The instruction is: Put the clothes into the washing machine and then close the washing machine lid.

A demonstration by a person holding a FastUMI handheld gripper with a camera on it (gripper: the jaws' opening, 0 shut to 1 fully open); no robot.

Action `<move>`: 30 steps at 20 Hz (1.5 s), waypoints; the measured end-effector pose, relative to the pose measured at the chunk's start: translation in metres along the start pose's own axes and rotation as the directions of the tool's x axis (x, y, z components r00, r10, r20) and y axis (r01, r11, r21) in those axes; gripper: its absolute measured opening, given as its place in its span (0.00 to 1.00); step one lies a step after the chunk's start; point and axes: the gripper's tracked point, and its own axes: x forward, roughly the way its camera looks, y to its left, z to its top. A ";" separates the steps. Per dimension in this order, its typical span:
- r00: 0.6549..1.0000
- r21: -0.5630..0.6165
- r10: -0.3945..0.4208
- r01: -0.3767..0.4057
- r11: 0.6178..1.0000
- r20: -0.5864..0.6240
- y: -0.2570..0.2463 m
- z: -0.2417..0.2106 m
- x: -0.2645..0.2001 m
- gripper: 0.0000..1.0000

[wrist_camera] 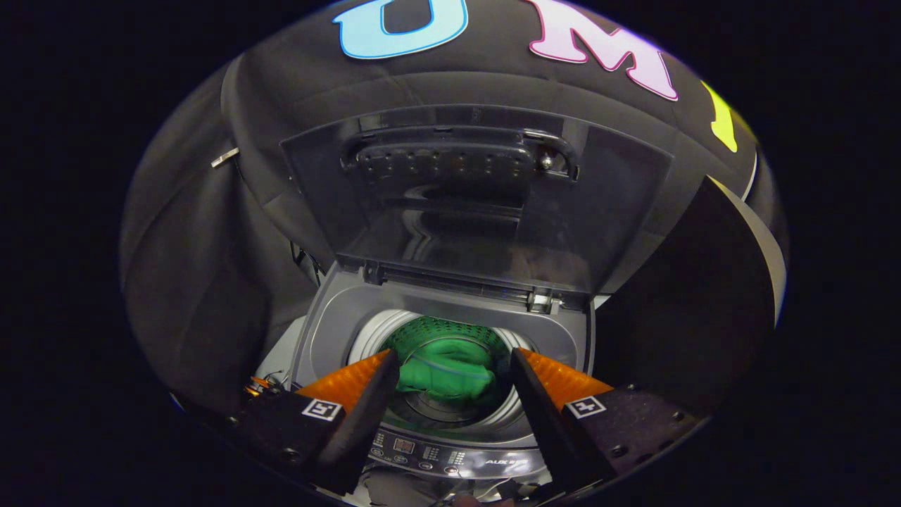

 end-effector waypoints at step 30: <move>0.715 0.057 -0.158 0.163 0.985 0.681 -0.053 0.236 -0.128 0.99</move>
